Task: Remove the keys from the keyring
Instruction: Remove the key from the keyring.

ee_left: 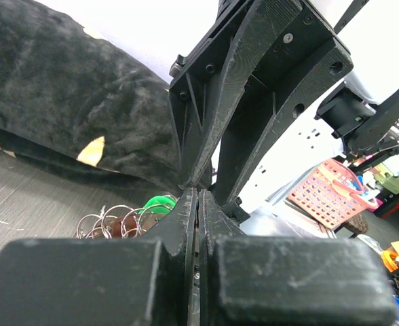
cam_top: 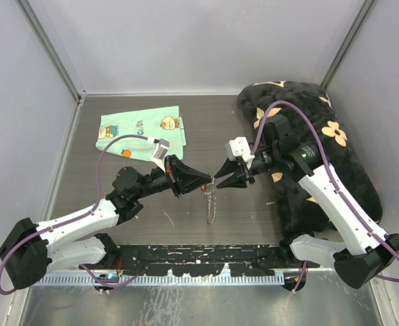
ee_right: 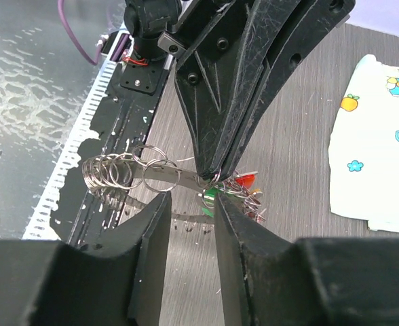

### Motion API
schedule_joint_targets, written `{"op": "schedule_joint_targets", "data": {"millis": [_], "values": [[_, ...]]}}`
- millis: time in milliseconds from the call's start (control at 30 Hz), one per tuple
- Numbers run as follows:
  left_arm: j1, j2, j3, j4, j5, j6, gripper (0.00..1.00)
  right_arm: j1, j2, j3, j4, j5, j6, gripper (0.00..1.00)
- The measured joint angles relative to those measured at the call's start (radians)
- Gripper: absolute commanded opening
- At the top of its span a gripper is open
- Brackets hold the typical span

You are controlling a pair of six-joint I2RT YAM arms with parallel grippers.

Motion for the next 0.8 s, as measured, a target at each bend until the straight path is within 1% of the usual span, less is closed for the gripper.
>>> {"op": "schedule_joint_targets", "data": {"millis": [533, 633, 800], "values": [[-0.013, 0.007, -0.003, 0.006, -0.040, -0.044, 0.00, 0.023, 0.000, -0.008, 0.050, 0.084, 0.007, 0.29], [-0.016, 0.008, -0.003, 0.010, -0.050, -0.050, 0.00, 0.027, 0.000, -0.017, 0.056, 0.093, 0.006, 0.26], [-0.016, 0.009, -0.003, 0.016, -0.061, -0.058, 0.00, 0.027, -0.001, -0.024, 0.059, 0.104, 0.002, 0.17]]}}
